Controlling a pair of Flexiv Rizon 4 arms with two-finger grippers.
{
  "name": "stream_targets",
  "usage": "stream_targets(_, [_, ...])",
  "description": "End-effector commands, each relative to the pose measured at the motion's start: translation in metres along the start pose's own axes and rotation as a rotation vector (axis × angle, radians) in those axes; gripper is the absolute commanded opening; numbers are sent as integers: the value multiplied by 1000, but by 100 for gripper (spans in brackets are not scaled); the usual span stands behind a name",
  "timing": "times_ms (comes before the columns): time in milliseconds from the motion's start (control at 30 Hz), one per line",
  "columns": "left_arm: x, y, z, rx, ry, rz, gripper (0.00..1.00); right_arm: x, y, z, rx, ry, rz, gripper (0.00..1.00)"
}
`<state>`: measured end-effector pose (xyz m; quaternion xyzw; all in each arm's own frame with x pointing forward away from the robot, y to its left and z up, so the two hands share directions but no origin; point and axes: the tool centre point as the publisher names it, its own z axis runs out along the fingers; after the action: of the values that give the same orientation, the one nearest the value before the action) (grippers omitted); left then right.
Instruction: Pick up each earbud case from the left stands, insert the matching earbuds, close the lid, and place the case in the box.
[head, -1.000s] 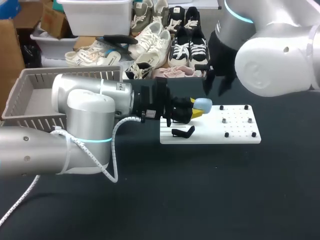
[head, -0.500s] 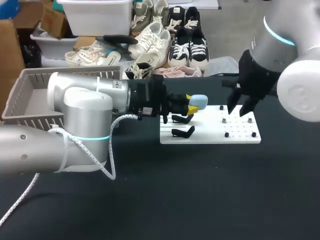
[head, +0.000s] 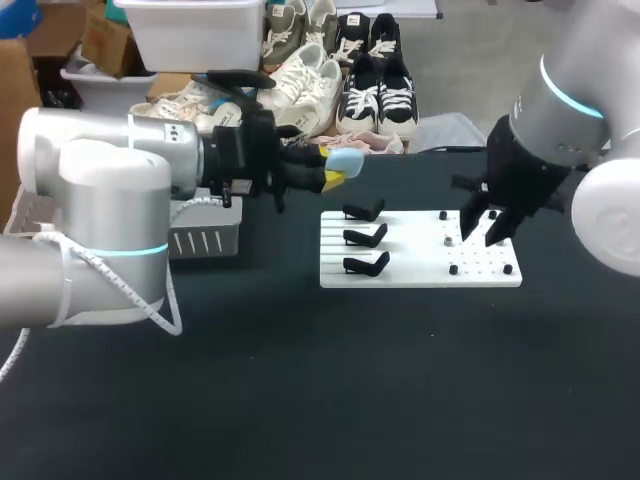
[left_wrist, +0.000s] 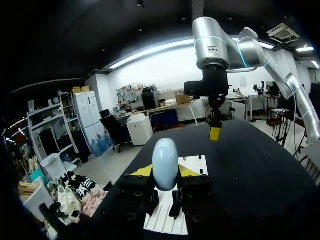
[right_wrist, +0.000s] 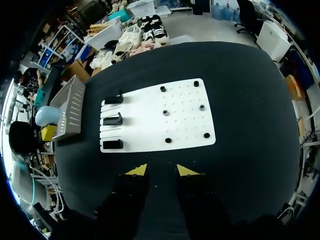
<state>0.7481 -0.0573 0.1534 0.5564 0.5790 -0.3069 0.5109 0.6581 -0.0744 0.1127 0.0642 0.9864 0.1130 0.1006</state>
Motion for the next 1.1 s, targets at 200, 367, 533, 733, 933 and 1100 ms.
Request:
stream_targets(200, [-2,-3,-58,-124,68,-9,0,6,3,-2,3,-33,-14,49])
stream_targets(367, [7,1,-87,-189,77,-24,0,4,4,-3,11,-24,-14,100])
stream_targets(533, [16,7,-115,-245,112,-42,0,2,4,-8,30,-21,-6,100])
stream_targets(733, [32,19,-127,-276,135,-64,0,-3,6,-15,71,-21,-10,100])
stream_targets(933, [54,46,-137,-220,184,-98,0,-14,11,-17,106,-6,-14,100])
stream_targets(1100, [74,64,-141,-218,189,-120,0,-19,16,-10,125,24,-16,100])
